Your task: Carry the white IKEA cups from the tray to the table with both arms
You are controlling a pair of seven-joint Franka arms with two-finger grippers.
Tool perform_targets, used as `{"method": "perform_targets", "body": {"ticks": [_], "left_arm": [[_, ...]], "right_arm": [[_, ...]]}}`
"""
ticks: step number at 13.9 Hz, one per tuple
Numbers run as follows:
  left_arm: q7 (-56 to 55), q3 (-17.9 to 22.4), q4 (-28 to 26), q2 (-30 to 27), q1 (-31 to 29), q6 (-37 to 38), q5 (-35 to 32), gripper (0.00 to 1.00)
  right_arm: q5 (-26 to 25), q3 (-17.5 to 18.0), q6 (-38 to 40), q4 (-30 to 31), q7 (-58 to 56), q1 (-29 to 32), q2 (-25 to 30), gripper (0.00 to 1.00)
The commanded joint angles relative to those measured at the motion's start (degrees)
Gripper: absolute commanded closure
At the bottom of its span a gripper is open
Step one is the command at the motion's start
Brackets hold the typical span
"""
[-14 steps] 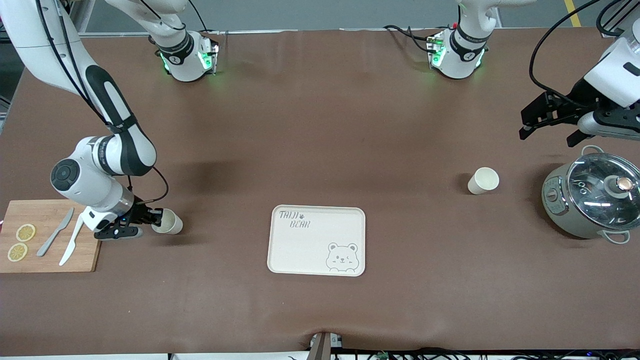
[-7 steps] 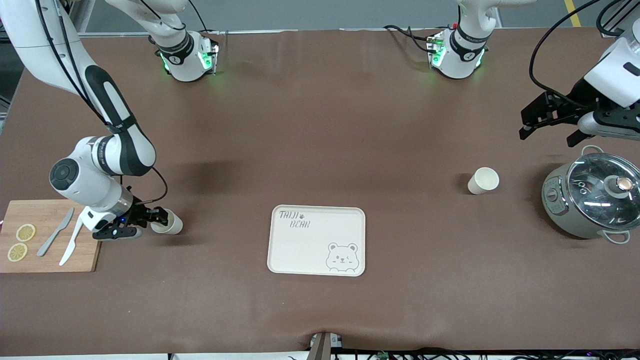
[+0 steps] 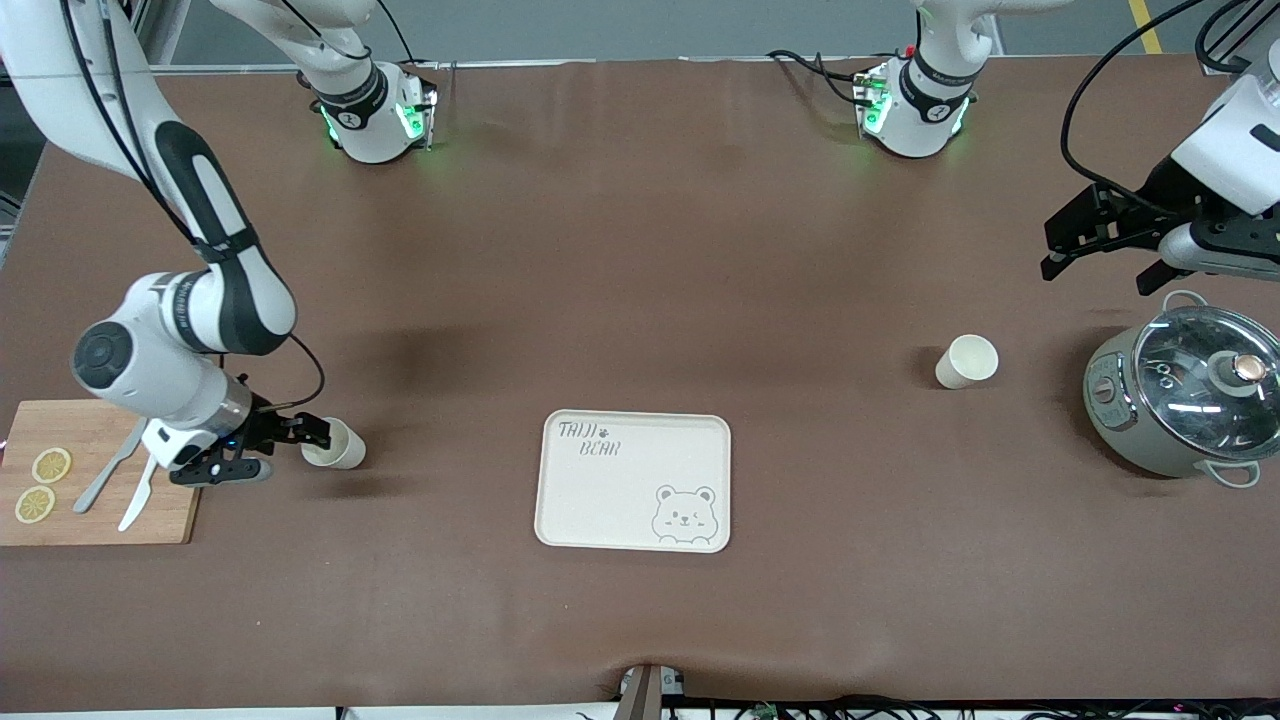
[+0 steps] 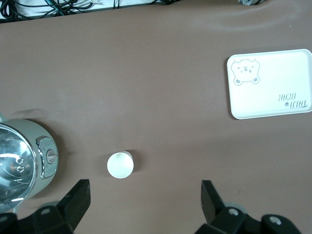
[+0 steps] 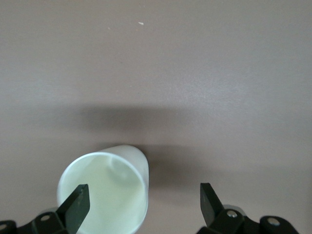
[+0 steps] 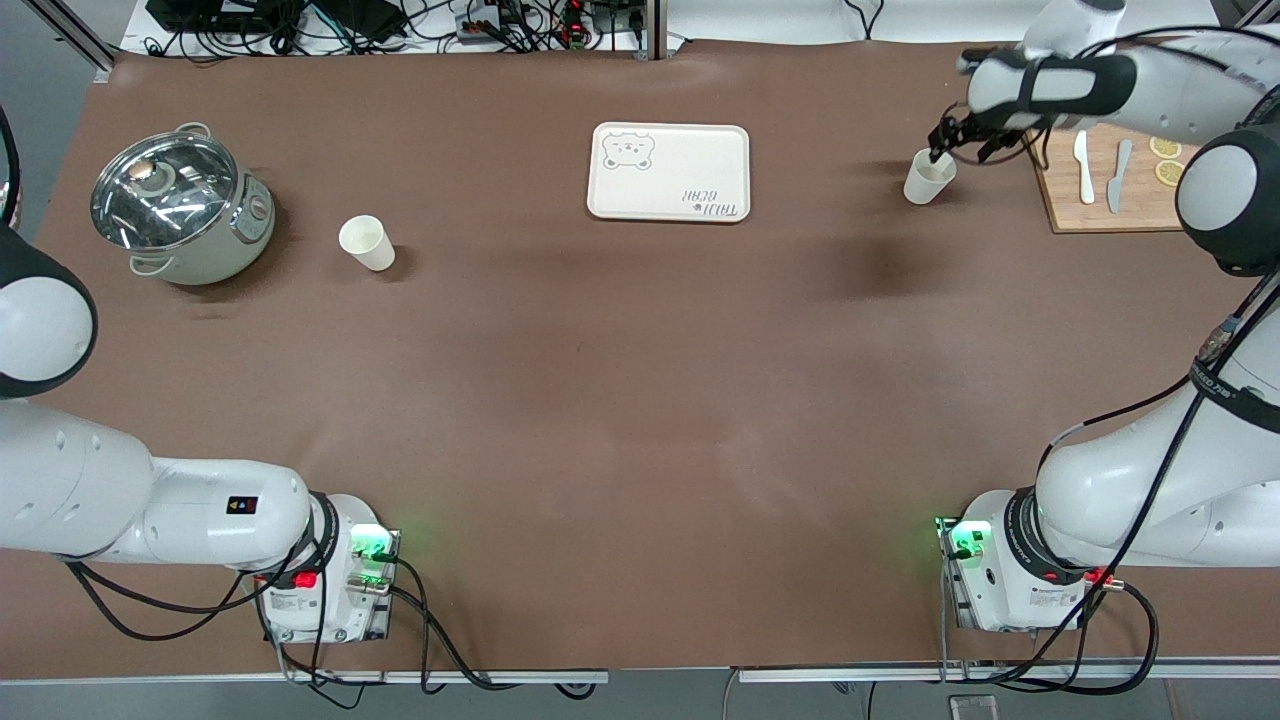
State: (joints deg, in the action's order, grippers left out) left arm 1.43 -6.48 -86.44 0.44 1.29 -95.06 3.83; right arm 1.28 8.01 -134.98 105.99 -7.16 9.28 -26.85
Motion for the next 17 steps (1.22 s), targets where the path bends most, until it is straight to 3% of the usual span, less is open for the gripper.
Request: {"method": "perform_targets", "body": {"ticks": [1,4,9,14,17], "left_arm": [[5.31,0.76,-0.13,-0.61,-3.12,-0.13,3.69,0.00],[8.06,0.77,-0.13,-0.44,-5.95,0.66,5.40,0.00],[8.15,1.12,-0.13,-0.26,-6.39,2.07,3.11,0.00],[6.40,0.50,2.50,1.40,-5.60,7.07,-0.76,0.00],[5.78,0.33,5.92,3.77,-5.34,11.29,-2.34,0.00]], "right_arm": [[0.21,0.34,14.07,-6.20,-0.05,0.47,5.39,0.00],[-1.80,0.42,28.50,-14.90,0.21,0.21,9.62,0.00],[-2.33,0.60,49.43,-30.03,0.39,0.21,11.64,0.00],[-1.90,0.51,56.67,-30.23,0.91,0.38,21.13,0.00],[-1.28,1.30,57.02,-29.87,11.52,-2.58,21.49,0.00]]}}
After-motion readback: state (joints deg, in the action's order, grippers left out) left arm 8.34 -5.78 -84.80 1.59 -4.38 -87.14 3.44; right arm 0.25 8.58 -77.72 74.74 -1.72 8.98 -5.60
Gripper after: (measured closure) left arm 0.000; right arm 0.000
